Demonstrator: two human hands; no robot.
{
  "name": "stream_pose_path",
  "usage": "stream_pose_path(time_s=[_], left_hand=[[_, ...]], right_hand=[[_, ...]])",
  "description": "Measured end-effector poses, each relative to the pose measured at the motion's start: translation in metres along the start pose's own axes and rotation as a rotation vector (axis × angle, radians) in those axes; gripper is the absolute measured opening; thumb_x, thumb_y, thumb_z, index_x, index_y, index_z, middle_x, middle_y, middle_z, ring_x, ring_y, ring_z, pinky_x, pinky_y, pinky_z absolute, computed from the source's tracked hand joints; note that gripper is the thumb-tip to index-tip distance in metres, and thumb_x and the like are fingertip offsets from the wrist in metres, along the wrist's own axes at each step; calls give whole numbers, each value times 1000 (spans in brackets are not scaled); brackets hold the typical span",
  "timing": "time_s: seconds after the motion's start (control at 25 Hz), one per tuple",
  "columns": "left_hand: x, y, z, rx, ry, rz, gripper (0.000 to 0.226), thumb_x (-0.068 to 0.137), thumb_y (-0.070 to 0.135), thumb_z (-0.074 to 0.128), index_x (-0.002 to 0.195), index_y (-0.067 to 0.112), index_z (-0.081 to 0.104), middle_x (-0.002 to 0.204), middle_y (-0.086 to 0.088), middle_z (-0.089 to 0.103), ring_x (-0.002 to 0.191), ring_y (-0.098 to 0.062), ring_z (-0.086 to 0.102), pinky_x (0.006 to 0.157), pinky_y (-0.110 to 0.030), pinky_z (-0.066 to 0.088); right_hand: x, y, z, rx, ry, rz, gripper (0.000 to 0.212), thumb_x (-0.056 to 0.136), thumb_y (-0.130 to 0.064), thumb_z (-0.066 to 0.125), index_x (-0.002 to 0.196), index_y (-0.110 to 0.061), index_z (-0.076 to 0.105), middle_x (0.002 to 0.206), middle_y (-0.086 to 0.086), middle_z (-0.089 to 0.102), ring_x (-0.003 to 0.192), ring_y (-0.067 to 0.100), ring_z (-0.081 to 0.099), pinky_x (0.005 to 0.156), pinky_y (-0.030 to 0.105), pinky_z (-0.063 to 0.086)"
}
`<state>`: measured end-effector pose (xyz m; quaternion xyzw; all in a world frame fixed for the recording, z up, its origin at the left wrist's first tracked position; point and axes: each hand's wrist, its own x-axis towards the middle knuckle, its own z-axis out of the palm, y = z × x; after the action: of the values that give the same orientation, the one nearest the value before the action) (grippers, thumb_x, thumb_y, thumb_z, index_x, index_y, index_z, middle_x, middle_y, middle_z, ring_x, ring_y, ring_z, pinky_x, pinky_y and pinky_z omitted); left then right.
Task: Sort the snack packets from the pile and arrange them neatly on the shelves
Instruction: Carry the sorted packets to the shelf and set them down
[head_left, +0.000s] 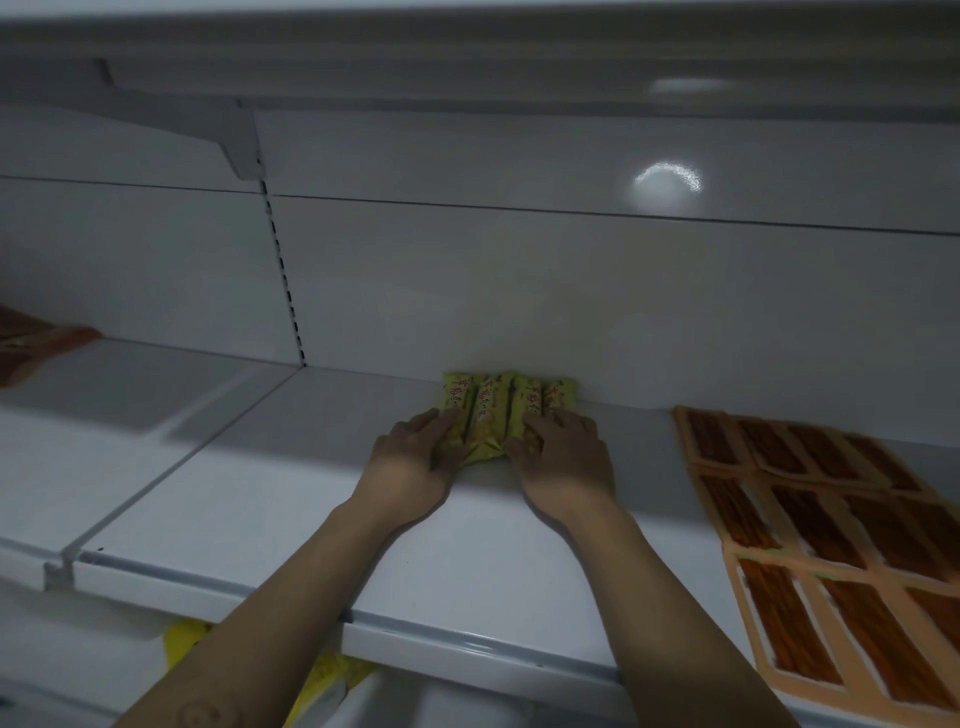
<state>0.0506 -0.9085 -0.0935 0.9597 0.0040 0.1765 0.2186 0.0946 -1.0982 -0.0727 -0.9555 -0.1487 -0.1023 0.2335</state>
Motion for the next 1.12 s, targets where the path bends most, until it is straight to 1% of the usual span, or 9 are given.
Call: stream_pose_path(time_s=[0.16, 0.24, 0.36, 0.44, 0.52, 0.64, 0.76, 0.96, 1.12], left_hand=[[0, -2, 4, 83, 14, 23, 69, 88, 54, 28, 144, 20, 49, 144, -17, 51, 118, -42, 54, 95, -49, 43], [1, -1, 3, 78, -1, 25, 70, 88, 55, 27, 146, 21, 45, 147, -18, 47, 122, -42, 51, 98, -50, 42], [-3, 1, -2, 78, -34, 15, 66, 90, 51, 32, 151, 26, 35, 154, -16, 38, 132, -38, 42, 105, -47, 37], [-6, -2, -10, 101, -42, 29, 68, 88, 50, 34, 152, 29, 32, 156, -12, 35, 137, -35, 36, 106, -45, 33], [-9, -10, -23, 154, -46, 38, 72, 86, 56, 29, 152, 30, 32, 156, -7, 35, 140, -30, 33, 106, -42, 31], [-12, -33, -54, 215, -32, 10, 73, 85, 61, 27, 152, 31, 32, 156, -1, 35, 142, -23, 30, 107, -39, 29], [-24, -69, -95, 249, 2, -12, 73, 86, 61, 31, 150, 27, 37, 155, -1, 38, 142, -23, 32, 108, -41, 29], [-69, -154, -170, 299, 70, -115, 70, 87, 65, 33, 147, 29, 41, 152, 1, 42, 140, -21, 36, 110, -42, 31], [-111, -221, -227, 318, 114, -227, 69, 88, 64, 34, 146, 28, 42, 150, 1, 44, 139, -20, 36, 110, -42, 30]], right_hand=[[1, 1, 2, -36, 26, -11, 44, 95, -50, 46, 132, -28, 54, 139, 4, 47, 130, 28, 34, 103, 38, 31], [2, 1, 1, -45, 55, -18, 44, 94, -51, 47, 130, -28, 56, 139, 4, 47, 132, 28, 34, 106, 39, 29], [0, -5, -1, -118, 73, -32, 51, 94, -55, 45, 137, -29, 50, 150, 4, 39, 140, 27, 28, 115, 40, 20], [0, -17, -4, -140, 78, -61, 57, 92, -60, 38, 140, -31, 47, 152, 3, 36, 143, 26, 24, 117, 42, 16], [0, -37, -7, -149, 49, -90, 68, 85, -67, 25, 141, -33, 45, 152, 3, 35, 143, 25, 23, 118, 43, 12], [4, -76, -4, -179, -28, -146, 67, 88, -64, 32, 147, -33, 36, 159, 3, 23, 147, 23, 13, 120, 44, 7], [6, -125, 9, -147, -115, -213, 69, 93, -62, 41, 153, -33, 22, 164, 1, 8, 150, 21, 0, 121, 44, 0], [1, -228, 44, -147, -123, -370, 73, 93, -60, 45, 154, -30, 19, 163, 4, 12, 150, 22, 5, 121, 44, 0], [-11, -315, 76, -113, -106, -473, 73, 91, -62, 46, 153, -30, 23, 160, 5, 22, 148, 23, 14, 120, 45, 7]])
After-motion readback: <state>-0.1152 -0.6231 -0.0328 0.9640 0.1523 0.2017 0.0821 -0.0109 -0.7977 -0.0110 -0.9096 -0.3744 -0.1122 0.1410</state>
